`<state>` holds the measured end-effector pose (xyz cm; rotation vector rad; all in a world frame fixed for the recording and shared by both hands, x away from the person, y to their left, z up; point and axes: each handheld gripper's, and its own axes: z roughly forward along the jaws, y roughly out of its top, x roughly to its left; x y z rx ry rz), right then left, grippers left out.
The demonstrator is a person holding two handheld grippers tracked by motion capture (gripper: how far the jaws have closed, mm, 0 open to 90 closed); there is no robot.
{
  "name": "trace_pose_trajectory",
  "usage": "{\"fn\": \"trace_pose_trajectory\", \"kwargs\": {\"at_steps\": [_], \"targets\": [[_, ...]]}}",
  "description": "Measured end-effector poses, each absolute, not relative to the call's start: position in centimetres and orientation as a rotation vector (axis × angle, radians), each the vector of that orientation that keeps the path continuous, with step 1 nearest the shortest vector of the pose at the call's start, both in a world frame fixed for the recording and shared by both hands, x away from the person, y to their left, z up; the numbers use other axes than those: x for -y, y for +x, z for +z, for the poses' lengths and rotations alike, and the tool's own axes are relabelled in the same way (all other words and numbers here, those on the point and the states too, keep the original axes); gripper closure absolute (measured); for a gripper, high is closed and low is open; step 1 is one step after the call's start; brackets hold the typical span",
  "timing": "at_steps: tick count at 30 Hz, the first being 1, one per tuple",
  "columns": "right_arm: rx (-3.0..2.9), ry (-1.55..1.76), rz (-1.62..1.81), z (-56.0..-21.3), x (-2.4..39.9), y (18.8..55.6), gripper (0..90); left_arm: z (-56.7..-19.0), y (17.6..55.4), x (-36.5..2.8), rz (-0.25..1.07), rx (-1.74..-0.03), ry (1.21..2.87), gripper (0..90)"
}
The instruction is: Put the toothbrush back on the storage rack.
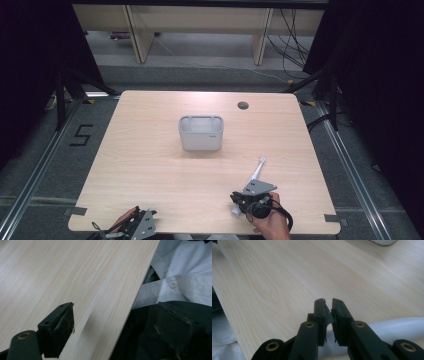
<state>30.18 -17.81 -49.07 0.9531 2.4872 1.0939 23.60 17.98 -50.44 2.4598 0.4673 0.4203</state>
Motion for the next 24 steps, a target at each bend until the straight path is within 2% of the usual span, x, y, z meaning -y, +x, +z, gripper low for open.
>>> {"fn": "trace_pose_trajectory", "kwargs": {"at_steps": [9, 24], "targets": [[-2.535, 0.925, 1.049, -49.3, 17.9, 30.0, 88.1, -50.4, 23.6, -18.0, 0.421, -0.465, 2.455, 15.3], [-2.544, 0.917, 1.012, -49.8, 18.8, 29.7, 88.9, -50.5, 23.6, -18.0, 0.418, -0.468, 2.460, 15.3]]}}
